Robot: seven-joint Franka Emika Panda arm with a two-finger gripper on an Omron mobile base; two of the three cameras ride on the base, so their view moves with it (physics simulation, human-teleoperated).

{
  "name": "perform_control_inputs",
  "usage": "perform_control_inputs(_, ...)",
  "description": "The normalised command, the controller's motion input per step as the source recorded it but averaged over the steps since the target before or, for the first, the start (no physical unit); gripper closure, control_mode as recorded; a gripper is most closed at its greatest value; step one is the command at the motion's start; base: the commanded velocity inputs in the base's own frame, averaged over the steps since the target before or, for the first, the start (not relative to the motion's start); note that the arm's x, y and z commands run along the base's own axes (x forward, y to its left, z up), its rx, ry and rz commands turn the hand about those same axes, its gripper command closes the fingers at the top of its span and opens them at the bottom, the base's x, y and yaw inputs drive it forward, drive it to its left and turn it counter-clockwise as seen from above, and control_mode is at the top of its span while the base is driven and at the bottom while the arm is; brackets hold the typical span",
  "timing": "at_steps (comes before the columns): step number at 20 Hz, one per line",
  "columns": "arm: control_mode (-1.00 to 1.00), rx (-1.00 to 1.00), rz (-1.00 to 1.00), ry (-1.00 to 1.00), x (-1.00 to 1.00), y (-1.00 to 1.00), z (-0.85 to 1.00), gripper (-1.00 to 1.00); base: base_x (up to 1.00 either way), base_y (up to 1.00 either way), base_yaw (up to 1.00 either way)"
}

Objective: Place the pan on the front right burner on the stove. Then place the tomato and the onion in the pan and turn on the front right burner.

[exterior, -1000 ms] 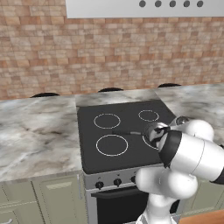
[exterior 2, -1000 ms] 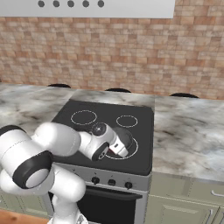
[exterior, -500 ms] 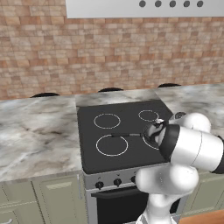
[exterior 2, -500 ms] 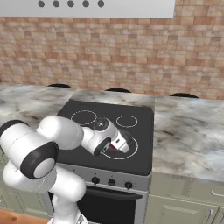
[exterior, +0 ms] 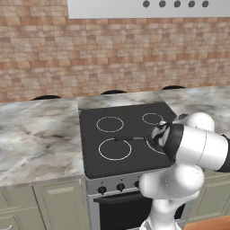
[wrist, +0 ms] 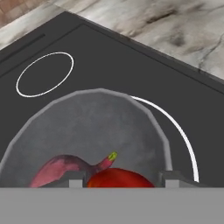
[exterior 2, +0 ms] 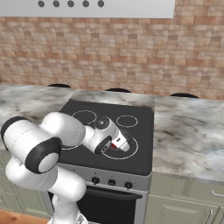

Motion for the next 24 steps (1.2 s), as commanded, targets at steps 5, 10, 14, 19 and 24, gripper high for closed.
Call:
perform_control_inputs(5, -1.0, 0.0, 0.0, 0.0, 0.0, 0.0, -0.2, 1.0, 0.0, 0.0, 0.0)
perform_control_inputs(10, -1.0, 0.0, 0.0, 0.0, 0.0, 0.0, -0.15, 1.0, 0.0, 0.0, 0.0)
perform_control_inputs(14, -1.0, 0.0, 0.0, 0.0, 0.0, 0.0, -0.09, -1.0, 0.0, 0.0, 0.0)
perform_control_inputs(19, -1.0, 0.0, 0.0, 0.0, 0.0, 0.0, 0.0, -1.0, 0.0, 0.0, 0.0)
perform_control_inputs(24, -1.0, 0.0, 0.0, -0.03, 0.0, 0.0, 0.19, -1.0, 0.0, 0.0, 0.0)
